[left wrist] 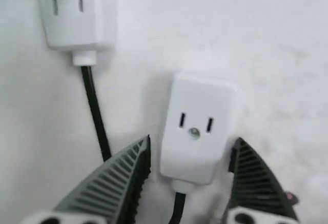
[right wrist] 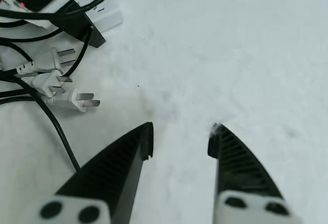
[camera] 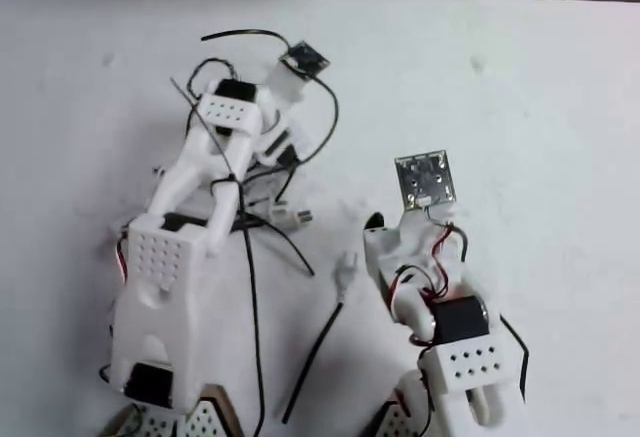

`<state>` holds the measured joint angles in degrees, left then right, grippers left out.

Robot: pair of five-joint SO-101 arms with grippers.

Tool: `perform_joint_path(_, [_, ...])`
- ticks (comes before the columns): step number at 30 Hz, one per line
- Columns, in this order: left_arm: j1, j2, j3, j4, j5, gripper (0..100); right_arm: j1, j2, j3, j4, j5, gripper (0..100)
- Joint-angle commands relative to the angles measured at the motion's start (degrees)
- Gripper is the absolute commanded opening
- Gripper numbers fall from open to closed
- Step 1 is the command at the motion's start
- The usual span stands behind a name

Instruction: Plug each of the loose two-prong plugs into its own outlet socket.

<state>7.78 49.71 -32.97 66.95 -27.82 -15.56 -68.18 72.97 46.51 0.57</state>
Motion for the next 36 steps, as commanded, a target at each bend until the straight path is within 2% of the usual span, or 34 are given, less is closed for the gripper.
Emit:
perform_joint_path(1, [0.0, 1.6, -5.4, 0.4, -0.6, 9, -0.2, -0.8, -0.3, -0.7, 0.2, 17.3])
perform_joint_path(4, [0.8, 1.9, -8.4, 4.0, -0.7, 2, -0.2, -0.8, -0.3, -0.8, 0.2, 17.3])
perform_joint_path(8, [2.2, 1.2, -13.0, 12.0, -0.8, 2, -0.2, -0.8, -0.2, -0.8, 0.2, 17.3])
perform_joint_path(13, [3.6, 1.3, -27.9, 26.6, -0.9, 2, -0.2, -0.8, -0.2, -0.8, 0.2, 17.3])
perform_joint_path(16, [4.9, 1.3, -37.3, 35.5, -4.3, 2, -0.2, -0.8, -0.2, -0.7, 0.2, 17.3])
perform_joint_path(20, [4.8, -0.4, -41.2, 35.7, -4.7, 2, -0.2, -0.8, -0.2, -0.6, 0.2, 17.3])
perform_joint_path(24, [4.8, -8.7, -33.1, 35.7, -4.7, 2, -0.2, -0.8, -0.2, -0.6, 0.2, 17.3])
perform_joint_path(36, [4.8, -53.9, 11.4, 35.3, -12.0, 2, -0.2, -0.8, -0.2, -0.6, 0.2, 17.3])
